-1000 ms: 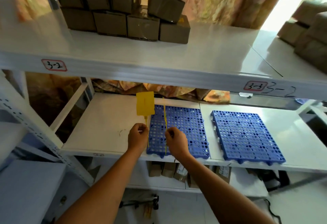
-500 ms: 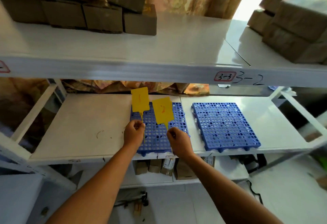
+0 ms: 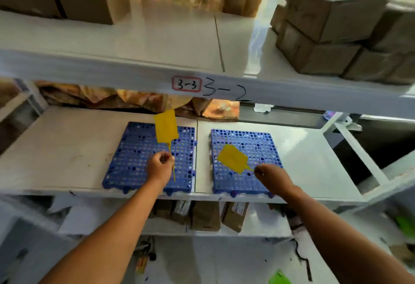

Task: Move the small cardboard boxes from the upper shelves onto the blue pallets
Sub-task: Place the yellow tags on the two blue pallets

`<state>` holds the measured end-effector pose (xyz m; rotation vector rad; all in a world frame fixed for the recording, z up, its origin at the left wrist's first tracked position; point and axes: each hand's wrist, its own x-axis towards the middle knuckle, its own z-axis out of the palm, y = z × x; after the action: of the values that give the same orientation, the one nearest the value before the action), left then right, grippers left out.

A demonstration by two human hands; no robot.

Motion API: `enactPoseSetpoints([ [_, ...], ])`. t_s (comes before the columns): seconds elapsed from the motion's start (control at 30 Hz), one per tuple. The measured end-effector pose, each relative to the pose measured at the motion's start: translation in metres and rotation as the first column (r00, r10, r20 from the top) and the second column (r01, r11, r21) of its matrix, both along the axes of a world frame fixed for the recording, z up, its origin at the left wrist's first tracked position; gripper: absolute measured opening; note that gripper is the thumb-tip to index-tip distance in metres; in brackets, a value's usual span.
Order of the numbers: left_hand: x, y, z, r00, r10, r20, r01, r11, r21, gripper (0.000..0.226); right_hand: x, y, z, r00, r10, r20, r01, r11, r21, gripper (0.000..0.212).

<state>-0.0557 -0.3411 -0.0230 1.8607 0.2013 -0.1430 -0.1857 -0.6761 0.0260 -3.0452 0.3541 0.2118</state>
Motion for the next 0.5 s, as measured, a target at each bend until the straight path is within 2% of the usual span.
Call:
enactPoseSetpoints([
  [0.2,-0.051,-0.061,-0.009,0.99,0.133,-0.035,-0.136,0.988,-0.071,0.003,-0.022,-0.079,-0.013,0.975,0.138,-0.177,-0.17,0.968,-0.182,0.022],
  [0.5,-0.079,-0.093,-0.007,0.98,0.181,-0.082,-0.184,0.983,-0.02,0.01,-0.01,-0.089,-0.025,0.928,0.335,-0.163,-0.356,0.926,-0.126,0.027],
])
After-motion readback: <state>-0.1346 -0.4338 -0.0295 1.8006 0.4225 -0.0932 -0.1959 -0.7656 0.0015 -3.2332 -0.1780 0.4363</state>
